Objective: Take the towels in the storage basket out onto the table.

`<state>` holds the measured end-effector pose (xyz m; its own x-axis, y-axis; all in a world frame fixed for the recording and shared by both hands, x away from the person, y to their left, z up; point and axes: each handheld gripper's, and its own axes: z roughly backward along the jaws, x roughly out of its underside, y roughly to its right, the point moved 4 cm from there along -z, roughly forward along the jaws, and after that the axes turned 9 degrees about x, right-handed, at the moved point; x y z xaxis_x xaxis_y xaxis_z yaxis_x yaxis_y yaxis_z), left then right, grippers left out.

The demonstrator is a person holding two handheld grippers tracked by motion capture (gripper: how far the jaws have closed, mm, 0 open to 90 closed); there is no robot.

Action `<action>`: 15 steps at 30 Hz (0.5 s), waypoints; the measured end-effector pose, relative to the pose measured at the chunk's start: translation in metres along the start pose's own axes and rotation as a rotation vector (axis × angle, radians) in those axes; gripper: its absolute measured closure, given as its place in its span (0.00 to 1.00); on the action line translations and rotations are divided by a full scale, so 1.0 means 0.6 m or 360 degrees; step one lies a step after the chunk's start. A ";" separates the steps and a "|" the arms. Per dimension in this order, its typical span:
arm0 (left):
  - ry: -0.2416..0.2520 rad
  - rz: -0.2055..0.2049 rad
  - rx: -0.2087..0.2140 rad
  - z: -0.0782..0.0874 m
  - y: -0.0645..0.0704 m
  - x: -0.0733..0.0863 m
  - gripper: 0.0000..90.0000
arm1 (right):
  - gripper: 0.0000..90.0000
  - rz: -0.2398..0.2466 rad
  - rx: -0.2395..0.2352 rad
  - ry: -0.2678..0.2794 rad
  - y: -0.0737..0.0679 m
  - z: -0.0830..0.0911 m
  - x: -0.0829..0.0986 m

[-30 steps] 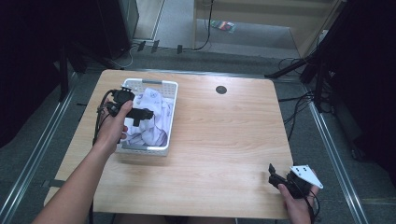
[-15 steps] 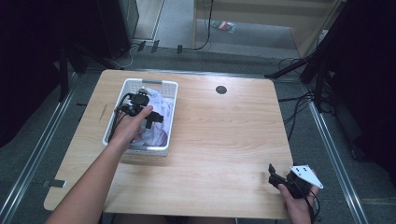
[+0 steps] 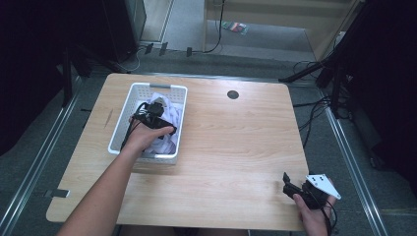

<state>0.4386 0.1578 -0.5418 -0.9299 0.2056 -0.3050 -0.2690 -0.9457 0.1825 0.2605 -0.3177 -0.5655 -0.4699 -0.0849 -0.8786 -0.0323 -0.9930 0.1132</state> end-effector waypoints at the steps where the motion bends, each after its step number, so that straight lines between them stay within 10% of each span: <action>1: -0.0008 -0.0008 -0.0004 -0.001 0.000 0.000 0.00 | 0.13 0.0000 -0.0001 -0.0001 0.000 0.000 0.000; 10: -0.0003 -0.0058 0.0001 -0.007 -0.002 0.003 0.05 | 0.13 -0.0004 -0.0002 -0.0009 -0.001 0.000 0.000; 15: 0.0026 -0.0099 0.0032 0.003 -0.003 0.006 0.31 | 0.13 -0.0003 0.0001 -0.0011 -0.001 0.000 0.000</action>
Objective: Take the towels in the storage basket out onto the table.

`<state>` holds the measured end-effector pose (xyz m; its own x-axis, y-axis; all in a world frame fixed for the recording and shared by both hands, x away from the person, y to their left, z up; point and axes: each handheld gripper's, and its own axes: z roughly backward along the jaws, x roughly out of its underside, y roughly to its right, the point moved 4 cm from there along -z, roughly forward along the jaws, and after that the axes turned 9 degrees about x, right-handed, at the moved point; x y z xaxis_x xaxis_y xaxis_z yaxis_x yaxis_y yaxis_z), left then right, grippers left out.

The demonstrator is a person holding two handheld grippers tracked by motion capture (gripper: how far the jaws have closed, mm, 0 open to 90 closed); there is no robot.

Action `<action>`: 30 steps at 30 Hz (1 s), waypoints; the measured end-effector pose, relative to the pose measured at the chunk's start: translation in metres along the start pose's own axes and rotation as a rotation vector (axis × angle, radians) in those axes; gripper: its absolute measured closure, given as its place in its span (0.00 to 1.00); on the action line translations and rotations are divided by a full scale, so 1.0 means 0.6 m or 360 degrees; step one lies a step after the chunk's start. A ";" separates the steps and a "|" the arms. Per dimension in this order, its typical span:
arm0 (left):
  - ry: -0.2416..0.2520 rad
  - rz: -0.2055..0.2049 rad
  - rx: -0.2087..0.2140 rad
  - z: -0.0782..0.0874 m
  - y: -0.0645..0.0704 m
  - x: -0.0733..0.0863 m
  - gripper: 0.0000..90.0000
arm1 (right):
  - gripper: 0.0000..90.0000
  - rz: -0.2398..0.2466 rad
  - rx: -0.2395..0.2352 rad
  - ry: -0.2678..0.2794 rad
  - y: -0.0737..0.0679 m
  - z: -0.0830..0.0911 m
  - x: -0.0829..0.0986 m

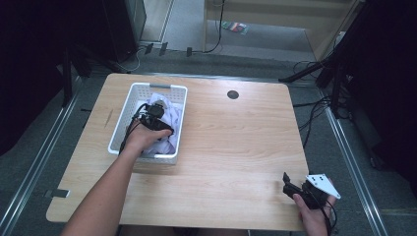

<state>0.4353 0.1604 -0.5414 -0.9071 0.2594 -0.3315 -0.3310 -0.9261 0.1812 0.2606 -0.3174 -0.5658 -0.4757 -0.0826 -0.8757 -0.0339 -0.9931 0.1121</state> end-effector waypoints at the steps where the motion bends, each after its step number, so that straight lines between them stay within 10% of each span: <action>1: 0.0011 -0.0002 0.0008 0.001 -0.001 0.000 0.35 | 0.13 0.0001 0.0001 0.0000 0.000 0.000 0.000; 10: 0.0044 0.0026 0.0062 0.015 -0.017 0.004 0.62 | 0.13 -0.0003 0.0001 -0.0001 0.000 0.000 0.000; 30: 0.0242 0.0066 0.0021 0.100 -0.038 -0.004 0.64 | 0.13 0.0000 0.0004 0.0000 0.000 -0.001 0.000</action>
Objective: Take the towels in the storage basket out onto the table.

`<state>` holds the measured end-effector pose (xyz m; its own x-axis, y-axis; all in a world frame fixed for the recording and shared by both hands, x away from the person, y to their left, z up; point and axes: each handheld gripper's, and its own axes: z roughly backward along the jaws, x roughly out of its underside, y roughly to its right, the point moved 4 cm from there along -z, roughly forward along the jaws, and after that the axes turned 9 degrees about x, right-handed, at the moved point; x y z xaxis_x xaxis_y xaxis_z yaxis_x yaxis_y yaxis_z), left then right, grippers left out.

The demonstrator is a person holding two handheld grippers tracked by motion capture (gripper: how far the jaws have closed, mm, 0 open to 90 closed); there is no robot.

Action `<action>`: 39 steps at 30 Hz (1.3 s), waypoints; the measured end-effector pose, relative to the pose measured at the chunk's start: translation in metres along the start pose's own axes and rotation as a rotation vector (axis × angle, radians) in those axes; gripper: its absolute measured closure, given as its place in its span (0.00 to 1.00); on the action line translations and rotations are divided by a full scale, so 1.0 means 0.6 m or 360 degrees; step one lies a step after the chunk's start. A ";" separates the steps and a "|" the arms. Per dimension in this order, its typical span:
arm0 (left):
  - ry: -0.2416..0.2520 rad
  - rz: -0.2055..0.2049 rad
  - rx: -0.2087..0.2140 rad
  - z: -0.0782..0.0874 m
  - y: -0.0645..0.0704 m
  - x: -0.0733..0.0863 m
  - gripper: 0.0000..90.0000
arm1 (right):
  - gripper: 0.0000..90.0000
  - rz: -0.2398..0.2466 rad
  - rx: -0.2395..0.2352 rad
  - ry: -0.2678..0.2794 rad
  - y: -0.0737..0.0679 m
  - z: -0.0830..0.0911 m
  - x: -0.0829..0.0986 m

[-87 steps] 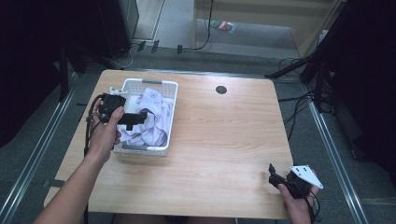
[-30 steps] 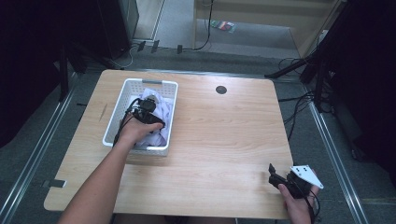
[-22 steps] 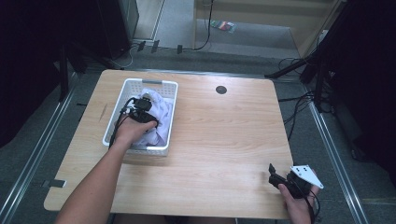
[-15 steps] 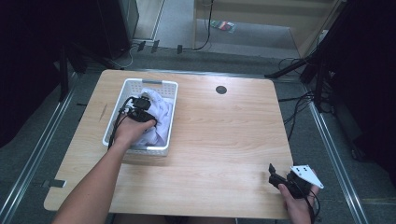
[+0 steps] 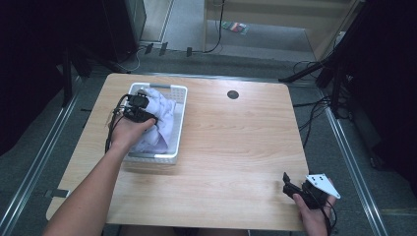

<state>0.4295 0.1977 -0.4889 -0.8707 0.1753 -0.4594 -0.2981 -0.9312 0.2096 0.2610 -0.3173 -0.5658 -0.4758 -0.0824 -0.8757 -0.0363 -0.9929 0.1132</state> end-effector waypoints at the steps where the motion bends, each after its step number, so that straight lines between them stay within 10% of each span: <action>1: 0.0024 0.0003 0.0001 0.006 0.000 -0.002 0.64 | 0.13 0.0000 0.0000 0.0000 0.000 0.000 0.000; 25: 0.0202 -0.0087 -0.0067 0.117 0.034 -0.058 0.63 | 0.13 -0.0001 -0.0001 -0.0001 0.000 0.000 0.000; 39: 0.0225 -0.0126 -0.0056 0.138 0.063 -0.078 0.63 | 0.13 0.0000 0.0000 0.0000 0.000 0.000 0.000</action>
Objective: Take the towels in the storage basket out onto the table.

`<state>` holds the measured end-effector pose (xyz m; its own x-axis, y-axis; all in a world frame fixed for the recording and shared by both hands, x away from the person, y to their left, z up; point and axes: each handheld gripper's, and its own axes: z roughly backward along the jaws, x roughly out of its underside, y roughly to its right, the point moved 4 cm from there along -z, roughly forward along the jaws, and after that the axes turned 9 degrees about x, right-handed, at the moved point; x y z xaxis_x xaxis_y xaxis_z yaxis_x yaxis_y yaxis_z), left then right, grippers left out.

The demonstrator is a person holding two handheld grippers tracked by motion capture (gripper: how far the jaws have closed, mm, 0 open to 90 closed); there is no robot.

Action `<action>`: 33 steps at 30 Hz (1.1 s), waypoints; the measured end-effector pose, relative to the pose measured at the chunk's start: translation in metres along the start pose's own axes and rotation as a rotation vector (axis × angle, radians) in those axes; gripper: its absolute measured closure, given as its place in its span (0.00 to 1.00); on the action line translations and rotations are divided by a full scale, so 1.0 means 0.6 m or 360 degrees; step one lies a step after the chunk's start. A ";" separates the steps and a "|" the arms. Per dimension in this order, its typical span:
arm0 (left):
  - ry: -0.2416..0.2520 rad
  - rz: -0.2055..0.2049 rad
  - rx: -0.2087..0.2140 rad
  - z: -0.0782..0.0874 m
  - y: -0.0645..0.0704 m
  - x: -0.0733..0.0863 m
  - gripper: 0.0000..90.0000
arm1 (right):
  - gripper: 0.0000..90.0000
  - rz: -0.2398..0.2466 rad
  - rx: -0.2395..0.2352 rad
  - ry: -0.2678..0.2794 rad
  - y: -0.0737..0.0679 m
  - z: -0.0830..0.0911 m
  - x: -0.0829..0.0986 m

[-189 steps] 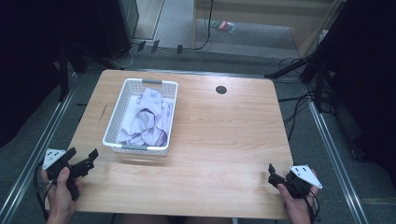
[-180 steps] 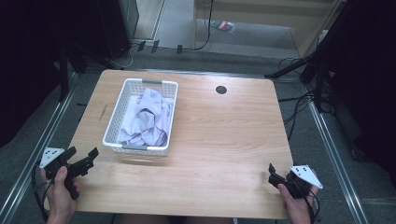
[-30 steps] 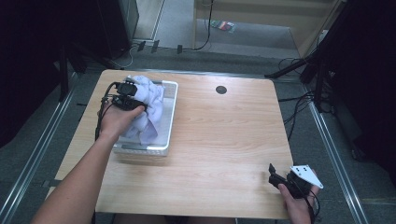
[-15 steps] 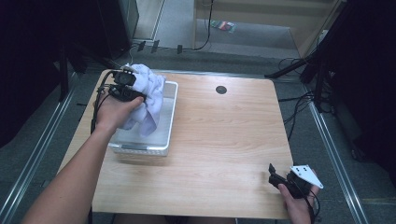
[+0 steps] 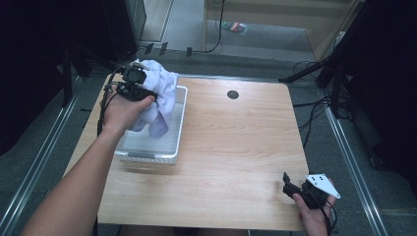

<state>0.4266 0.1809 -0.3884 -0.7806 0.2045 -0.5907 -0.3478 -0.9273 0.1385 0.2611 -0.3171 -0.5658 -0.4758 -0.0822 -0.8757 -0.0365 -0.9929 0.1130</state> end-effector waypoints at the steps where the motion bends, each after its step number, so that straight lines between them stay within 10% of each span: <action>1: 0.0004 -0.0005 -0.0003 0.000 0.003 -0.002 0.63 | 0.13 0.0000 -0.0001 0.0000 0.000 0.000 0.000; 33: 0.0015 -0.0124 0.0162 -0.046 0.139 -0.048 0.63 | 0.13 -0.0007 -0.0011 0.0001 0.001 0.000 0.000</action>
<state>0.4345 0.0891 -0.3816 -0.7441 0.2715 -0.6104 -0.4586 -0.8720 0.1712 0.2610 -0.3177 -0.5656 -0.4752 -0.0782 -0.8764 -0.0324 -0.9938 0.1062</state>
